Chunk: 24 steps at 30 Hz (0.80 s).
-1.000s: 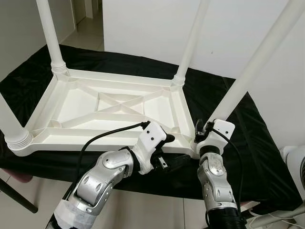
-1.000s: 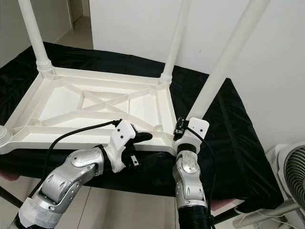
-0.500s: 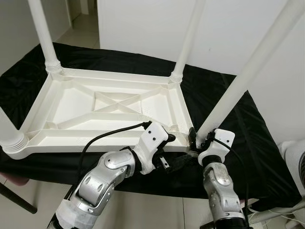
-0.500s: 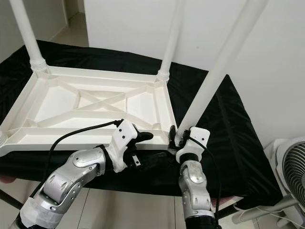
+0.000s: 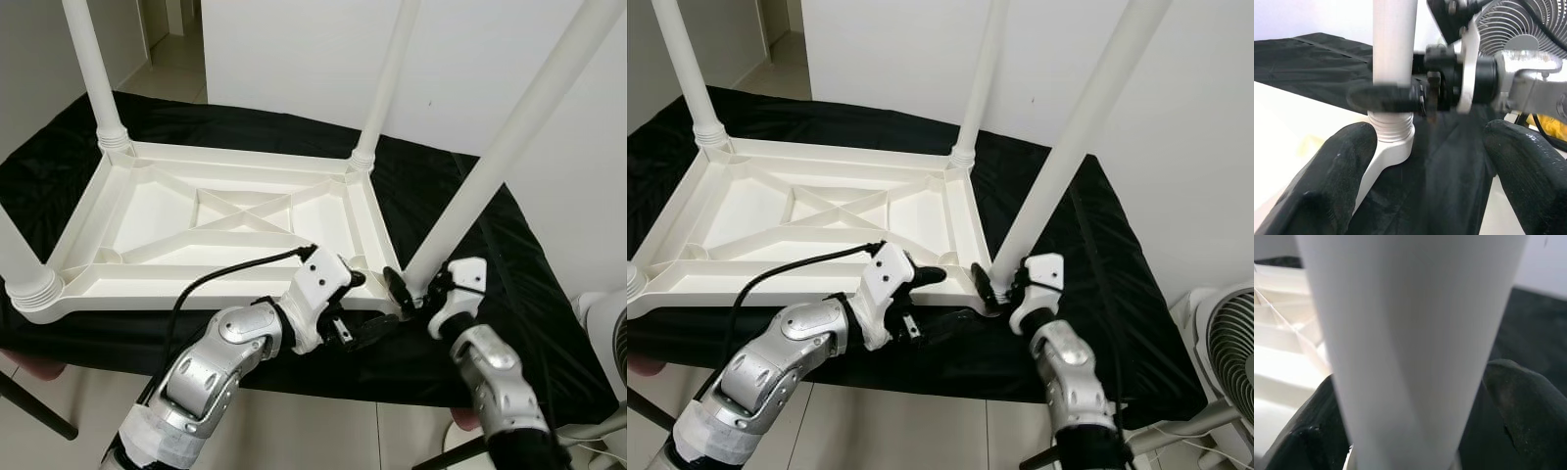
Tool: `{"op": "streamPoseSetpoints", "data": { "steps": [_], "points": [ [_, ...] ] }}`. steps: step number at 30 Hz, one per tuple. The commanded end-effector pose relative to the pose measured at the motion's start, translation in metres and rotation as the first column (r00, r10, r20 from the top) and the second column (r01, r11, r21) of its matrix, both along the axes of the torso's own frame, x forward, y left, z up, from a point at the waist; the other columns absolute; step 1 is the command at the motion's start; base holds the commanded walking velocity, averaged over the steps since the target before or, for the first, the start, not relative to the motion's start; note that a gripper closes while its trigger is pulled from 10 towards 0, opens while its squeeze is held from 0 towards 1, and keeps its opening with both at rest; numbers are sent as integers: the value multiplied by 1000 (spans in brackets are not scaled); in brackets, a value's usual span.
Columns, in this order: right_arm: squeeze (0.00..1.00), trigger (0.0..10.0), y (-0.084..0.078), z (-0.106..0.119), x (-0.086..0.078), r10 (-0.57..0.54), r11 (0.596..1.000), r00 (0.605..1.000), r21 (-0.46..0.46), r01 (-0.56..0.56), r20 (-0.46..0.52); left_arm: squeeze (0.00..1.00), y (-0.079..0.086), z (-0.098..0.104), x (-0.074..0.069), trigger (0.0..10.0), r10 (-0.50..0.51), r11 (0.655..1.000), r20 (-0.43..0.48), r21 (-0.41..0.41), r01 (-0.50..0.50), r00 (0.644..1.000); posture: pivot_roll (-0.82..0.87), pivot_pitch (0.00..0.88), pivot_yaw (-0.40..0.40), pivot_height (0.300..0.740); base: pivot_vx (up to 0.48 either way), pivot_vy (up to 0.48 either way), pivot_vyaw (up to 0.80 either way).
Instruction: Building children table
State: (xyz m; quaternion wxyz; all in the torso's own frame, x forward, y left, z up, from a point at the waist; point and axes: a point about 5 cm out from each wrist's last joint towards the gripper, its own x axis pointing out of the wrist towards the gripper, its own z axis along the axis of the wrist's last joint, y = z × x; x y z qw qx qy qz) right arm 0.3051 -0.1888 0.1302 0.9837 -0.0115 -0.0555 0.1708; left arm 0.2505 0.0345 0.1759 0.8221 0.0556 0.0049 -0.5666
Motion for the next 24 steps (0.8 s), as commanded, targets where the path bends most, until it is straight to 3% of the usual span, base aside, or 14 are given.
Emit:
{"op": "streamPoseSetpoints", "data": {
  "steps": [1, 8, 9, 10, 11, 12, 13, 14, 16, 24],
  "points": [
    [0, 10000, -5, -3, 3, 18, 1000, 1000, -21, -18, -12, 0, -5, -1, 0, 10000, -12, 1000, 14, 17, 12, 1000, -37, 0, -104, 740, 0, 0, 0],
    [0, 10000, -2, 2, 16, 97, 993, 995, -66, -98, -15, 0, -9, -7, -1, 10000, -17, 999, 3, 37, 17, 1000, -34, 0, -103, 740, 0, 0, 0],
    [0, 6745, -1, 1, 18, 115, 991, 993, -68, -116, -24, 0, -10, -9, -1, 10000, -16, 999, 0, 39, 16, 1000, -34, 0, -103, 740, 0, 0, 0],
    [0, 6745, -1, 1, 18, 115, 991, 993, -68, -116, -24, 0, -10, -9, -1, 10000, -16, 999, 0, 39, 16, 1000, -34, 0, -103, 740, 0, 0, 0],
    [0, 4275, 0, 0, 18, 128, 989, 991, -73, -129, -30, 0, -11, -10, -1, 10000, -5, 999, 0, 43, 5, 1000, -31, 0, -106, 740, 0, 0, 0],
    [0, 4275, 0, 0, 18, 128, 989, 991, -73, -129, -30, 0, -11, -10, -1, 10000, -5, 999, 0, 43, 5, 1000, -31, 0, -106, 740, 0, 0, 0],
    [0, 863, 1, -2, 18, 140, 987, 989, -75, -142, -39, 0, -12, -12, 1, 10000, 22, 999, 1, 47, -22, 1000, -28, 0, -108, 740, 0, 0, 0],
    [0, 0, 2, -4, 19, 147, 986, 988, -78, -150, -45, 0, -12, -13, 3, 10000, 41, 998, 2, 50, -41, 999, -27, 0, -109, 740, 0, 0, 0],
    [0, 0, 2, -9, 18, 168, 983, 984, -66, -172, -66, 0, -11, -19, 9, 10000, 104, 991, 18, 79, -105, 994, -27, 0, -110, 740, 0, 0, 0],
    [0, 0, 3, -19, 16, 180, 981, 979, -49, -186, -99, 0, -8, -25, 20, 10000, 199, 972, 66, 110, -206, 978, -29, 0, -110, 740, 0, 0, 0]
  ]
}}
